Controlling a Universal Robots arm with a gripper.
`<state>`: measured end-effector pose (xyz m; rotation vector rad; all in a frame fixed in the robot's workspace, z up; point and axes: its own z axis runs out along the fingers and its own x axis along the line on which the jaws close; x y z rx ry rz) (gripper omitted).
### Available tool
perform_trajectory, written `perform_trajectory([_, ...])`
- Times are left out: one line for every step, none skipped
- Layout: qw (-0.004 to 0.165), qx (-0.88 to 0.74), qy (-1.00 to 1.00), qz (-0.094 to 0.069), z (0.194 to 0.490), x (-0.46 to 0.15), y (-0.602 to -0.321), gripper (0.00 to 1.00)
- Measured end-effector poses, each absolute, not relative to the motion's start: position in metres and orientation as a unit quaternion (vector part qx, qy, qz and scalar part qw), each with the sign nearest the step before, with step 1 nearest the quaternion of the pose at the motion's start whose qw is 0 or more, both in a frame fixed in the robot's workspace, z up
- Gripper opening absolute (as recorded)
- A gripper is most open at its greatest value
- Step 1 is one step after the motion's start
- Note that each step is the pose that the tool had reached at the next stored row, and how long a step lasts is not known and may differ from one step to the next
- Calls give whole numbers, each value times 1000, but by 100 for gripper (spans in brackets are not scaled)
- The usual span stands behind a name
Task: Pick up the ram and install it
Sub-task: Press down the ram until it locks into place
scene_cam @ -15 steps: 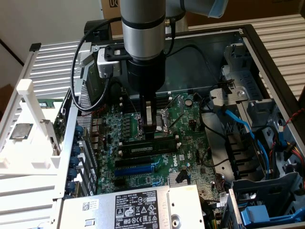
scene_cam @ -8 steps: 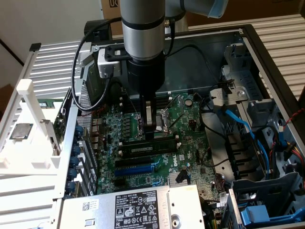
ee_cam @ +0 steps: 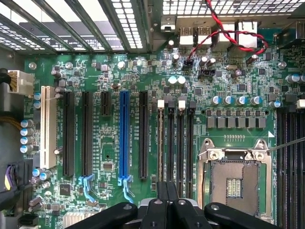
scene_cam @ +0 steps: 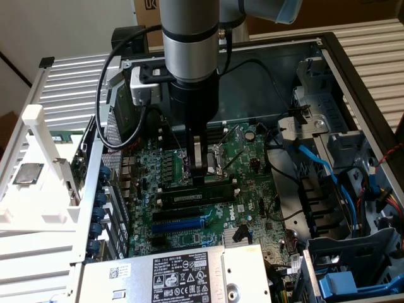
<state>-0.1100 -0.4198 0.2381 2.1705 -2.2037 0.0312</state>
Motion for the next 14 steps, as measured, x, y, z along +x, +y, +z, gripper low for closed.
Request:
perform_trajectory([24,701,-712,10,238,-110,-420,10])
perform_trajectory([24,701,-712,10,238,-110,-420,10])
perform_trajectory([24,702,-712,10,238,-110,-421,10])
perform_trajectory([24,701,-712,10,238,-110,-421,10])
perform_trajectory([24,701,-712,10,238,-110,-422,10])
perform_trajectory([24,701,-712,10,238,-110,-422,10])
perform_trajectory([24,701,-712,10,237,-110,-422,10])
perform_trajectory([24,701,-712,10,237,-110,-422,10])
perform_trajectory([24,701,-712,10,237,-110,-422,10])
perform_trajectory([24,701,-712,10,236,-110,-422,10])
perform_trajectory([24,701,-712,10,236,-110,-422,10])
perform_trajectory([24,701,-712,10,236,-110,-422,10])
perform_trajectory([24,702,-712,10,236,-110,-421,10])
perform_trajectory([24,702,-712,10,235,-110,-421,10])
